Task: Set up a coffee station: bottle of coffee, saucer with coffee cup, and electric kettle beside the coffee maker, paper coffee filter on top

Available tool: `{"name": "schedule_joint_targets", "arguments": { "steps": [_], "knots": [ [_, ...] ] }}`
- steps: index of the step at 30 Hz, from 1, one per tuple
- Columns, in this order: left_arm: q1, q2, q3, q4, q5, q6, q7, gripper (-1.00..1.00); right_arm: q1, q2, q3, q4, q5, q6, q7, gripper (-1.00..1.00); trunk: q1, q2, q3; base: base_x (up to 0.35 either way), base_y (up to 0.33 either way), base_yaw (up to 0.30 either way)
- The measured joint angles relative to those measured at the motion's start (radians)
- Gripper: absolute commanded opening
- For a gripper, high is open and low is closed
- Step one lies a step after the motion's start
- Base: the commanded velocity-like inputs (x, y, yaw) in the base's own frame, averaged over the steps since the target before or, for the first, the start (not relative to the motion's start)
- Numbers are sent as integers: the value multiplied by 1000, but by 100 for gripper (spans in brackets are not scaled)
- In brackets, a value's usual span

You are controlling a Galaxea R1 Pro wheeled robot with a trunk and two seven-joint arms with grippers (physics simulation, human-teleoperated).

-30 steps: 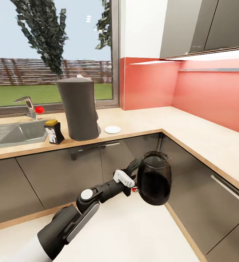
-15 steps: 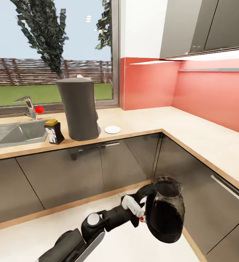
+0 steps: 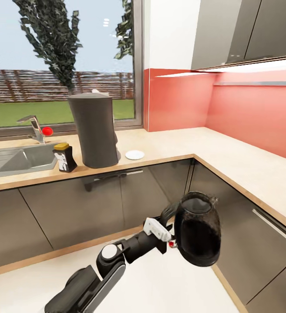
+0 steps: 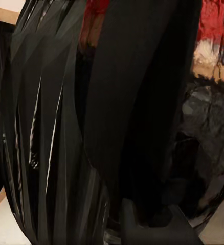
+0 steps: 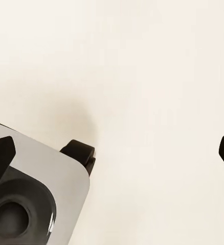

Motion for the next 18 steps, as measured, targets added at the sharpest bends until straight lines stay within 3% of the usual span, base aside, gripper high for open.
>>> {"name": "schedule_joint_targets", "arguments": {
  "steps": [7,9,11,12,14,18],
  "knots": [
    [0,-57,28,-22,0,76,2,-100,0,0,0,0,0,0,0,100,0,0,0,0,0,0],
    [0,-90,56,-26,-1,86,3,-100,0,0,-1,0,0,0,0,100,0,0,0,0,0,0],
    [-1,-158,109,-28,-7,96,6,-100,0,0,0,0,0,0,0,100,0,0,0,0,0,0],
    [0,-179,119,-33,-13,126,15,-100,0,0,0,0,0,0,0,100,0,0,0,0,0,0],
    [0,-202,131,-58,-33,192,40,-100,0,0,0,0,0,0,0,100,0,0,0,0,0,0],
    [-15,-204,165,-102,-75,289,81,-100,0,0,0,0,0,0,0,100,0,0,0,0,0,0]
  ]
}}
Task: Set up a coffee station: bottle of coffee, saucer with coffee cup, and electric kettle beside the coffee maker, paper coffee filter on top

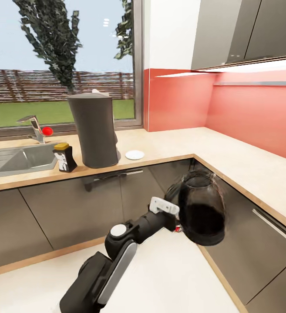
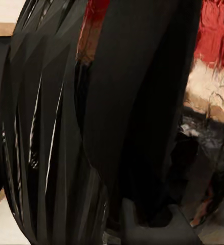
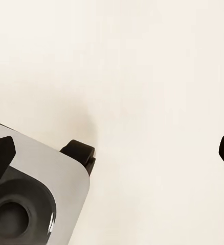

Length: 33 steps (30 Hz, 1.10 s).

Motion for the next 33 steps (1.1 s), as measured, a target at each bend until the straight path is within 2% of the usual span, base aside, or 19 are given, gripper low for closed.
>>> {"name": "schedule_joint_targets", "arguments": {
  "steps": [2,4,7,11,12,13,14,15,16,17,18,20,22,23,24,30,31,32,33],
  "knots": [
    [-45,0,14,-3,-1,12,2,-100,0,0,0,0,0,0,0,100,0,0,0,0,0,0],
    [-130,0,20,-4,-5,87,6,-100,0,0,0,0,0,0,0,100,0,0,0,0,0,0],
    [-168,0,20,-3,0,110,6,-100,0,0,0,0,0,0,0,100,0,0,0,0,0,0],
    [-259,0,31,-2,2,144,19,-100,0,0,0,0,0,0,0,100,0,0,0,0,0,0],
    [-285,0,34,-2,-1,173,23,-100,0,0,0,0,0,0,0,100,0,0,0,0,0,0],
    [-346,0,48,0,16,277,56,-100,0,0,0,0,0,0,0,100,0,0,0,0,0,0],
    [-369,0,60,-1,-20,260,65,-100,0,0,0,0,0,0,0,100,0,0,0,0,0,0],
    [-388,0,63,0,-5,268,69,-100,0,0,0,0,0,0,0,100,0,0,0,0,0,0],
    [-397,0,64,1,15,272,71,-100,0,0,0,0,0,0,0,100,0,0,0,0,0,0],
    [-421,0,71,4,16,278,75,-100,0,0,0,0,0,0,0,100,0,0,0,0,0,0],
    [-430,0,73,7,-1,279,77,-100,0,0,0,0,0,0,0,100,0,0,0,0,0,0],
    [-463,0,79,15,10,290,85,-100,0,0,0,0,0,0,0,100,0,0,0,0,0,0],
    [-502,0,82,21,3,327,136,-100,0,0,0,0,0,0,0,100,0,0,0,0,0,0],
    [-510,0,83,24,-16,333,151,-100,0,0,0,0,0,0,0,100,0,0,0,0,0,0],
    [-526,0,83,26,1,343,178,-100,1,0,0,0,0,0,-1,100,0,0,0,0,0,0],
    [-543,0,84,27,-5,351,246,-100,0,0,0,0,0,0,-1,100,0,0,0,0,0,0],
    [-544,0,84,18,15,346,315,-100,0,0,0,0,0,0,-1,100,0,0,0,0,0,0],
    [-544,0,85,16,-18,346,333,-100,0,0,0,0,0,-1,-1,100,0,0,0,0,0,0],
    [-544,0,84,15,-7,340,338,-100,0,0,0,0,0,0,-1,100,0,0,0,0,0,0]
  ]
}}
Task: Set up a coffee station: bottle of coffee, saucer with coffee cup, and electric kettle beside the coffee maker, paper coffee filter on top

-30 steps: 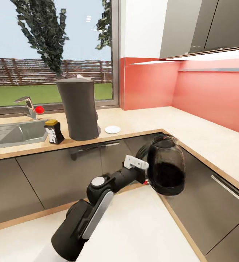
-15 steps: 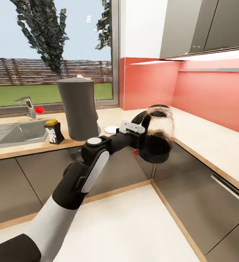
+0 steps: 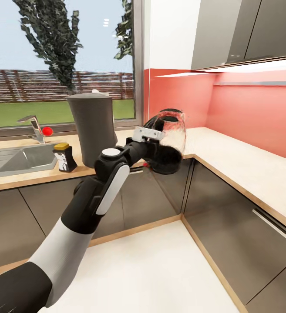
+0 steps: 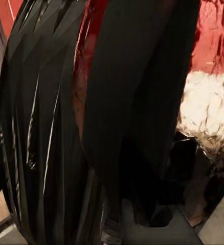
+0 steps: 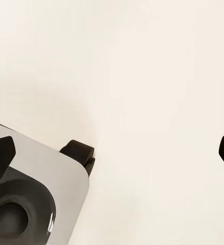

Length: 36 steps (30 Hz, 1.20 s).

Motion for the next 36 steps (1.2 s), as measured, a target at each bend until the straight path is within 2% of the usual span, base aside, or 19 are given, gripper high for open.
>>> {"name": "schedule_joint_targets", "arguments": {
  "steps": [1,3,5,14,20,36],
  "knots": [
    [0,0,0,-3,27,-15,10,-100,0,0,0,0,0,0,0,100,0,0,0,0,0,0],
    [0,0,1,-5,10,-23,18,-100,0,0,0,0,0,0,0,100,0,0,0,0,0,0],
    [0,0,1,-6,19,-28,20,-100,1,0,0,0,0,0,0,100,0,0,0,0,0,0],
    [0,0,10,-6,19,-57,22,-100,1,0,-1,0,-1,-1,-4,100,0,0,0,92,0,0],
    [0,0,10,-6,17,-59,22,-100,0,1,0,0,-1,0,-4,100,0,0,0,140,0,0],
    [0,0,10,-6,16,-58,22,-100,1,2,-1,0,-1,1,-4,100,0,0,0,7,0,0]
  ]
}}
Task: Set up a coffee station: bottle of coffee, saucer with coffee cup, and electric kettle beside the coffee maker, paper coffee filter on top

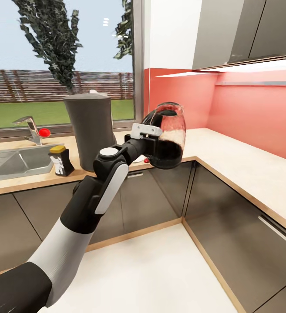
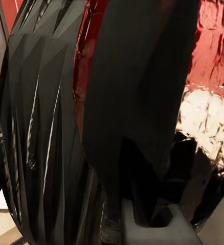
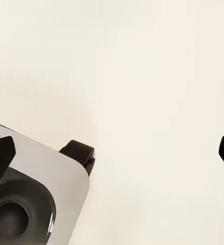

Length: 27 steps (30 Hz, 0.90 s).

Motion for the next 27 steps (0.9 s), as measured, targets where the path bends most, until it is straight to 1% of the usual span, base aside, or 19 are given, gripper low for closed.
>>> {"name": "schedule_joint_targets", "arguments": {
  "steps": [20,27],
  "knots": [
    [0,0,0,0,0,-1,1,-100,0,0,0,0,0,0,1,100,0,0,0,0,0,0],
    [0,0,0,1,0,0,1,-100,0,0,0,0,0,0,1,100,-27,49,22,0,0,0]
  ]
}}
